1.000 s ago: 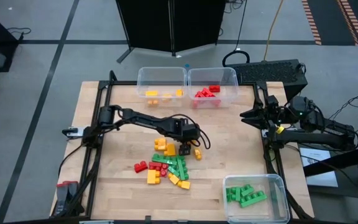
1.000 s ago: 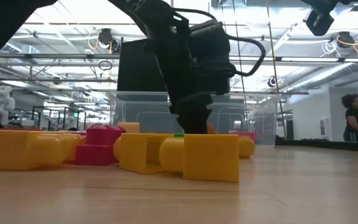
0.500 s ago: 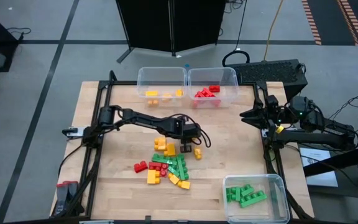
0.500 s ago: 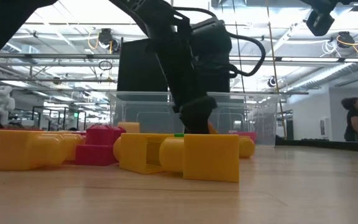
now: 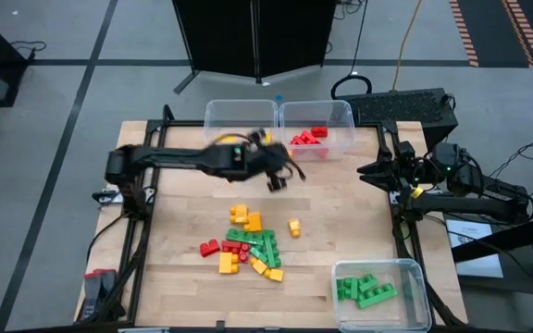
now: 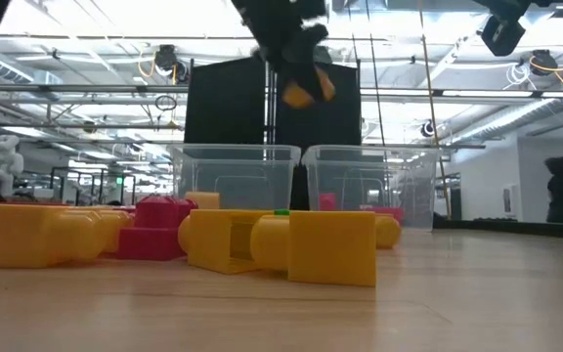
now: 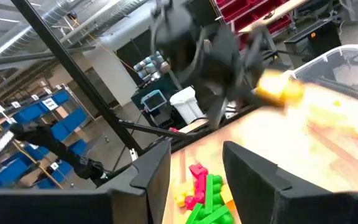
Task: Sort blocks
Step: Put the yellow game piece into the top left transparent bin
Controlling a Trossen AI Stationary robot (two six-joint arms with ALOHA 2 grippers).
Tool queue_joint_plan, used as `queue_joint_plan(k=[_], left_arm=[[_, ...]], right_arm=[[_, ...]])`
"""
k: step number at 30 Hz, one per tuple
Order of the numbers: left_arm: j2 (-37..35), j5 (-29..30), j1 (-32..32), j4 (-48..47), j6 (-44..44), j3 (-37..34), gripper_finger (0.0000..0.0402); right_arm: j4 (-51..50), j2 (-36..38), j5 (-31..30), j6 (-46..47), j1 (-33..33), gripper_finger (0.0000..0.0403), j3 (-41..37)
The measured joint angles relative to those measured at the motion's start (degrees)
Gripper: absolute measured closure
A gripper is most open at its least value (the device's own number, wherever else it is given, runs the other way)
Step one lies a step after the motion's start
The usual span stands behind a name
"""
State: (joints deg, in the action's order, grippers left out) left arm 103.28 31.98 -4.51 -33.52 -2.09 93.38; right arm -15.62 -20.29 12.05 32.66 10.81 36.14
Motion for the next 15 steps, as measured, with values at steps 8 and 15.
queue_joint_plan(k=[8,15], left_arm=[[-4.10,1.92,-13.90,-0.82,1.32,-0.02,0.0313],[0.39,-14.07,-25.48,-5.04,3.32,-0.17,0.0313]], right_arm=[[0.80,0.00,-2.03,-0.35,0.04,0.0259,0.00],[0.79,-0.02,-3.46,1.31,0.04,0.0259,0.00]])
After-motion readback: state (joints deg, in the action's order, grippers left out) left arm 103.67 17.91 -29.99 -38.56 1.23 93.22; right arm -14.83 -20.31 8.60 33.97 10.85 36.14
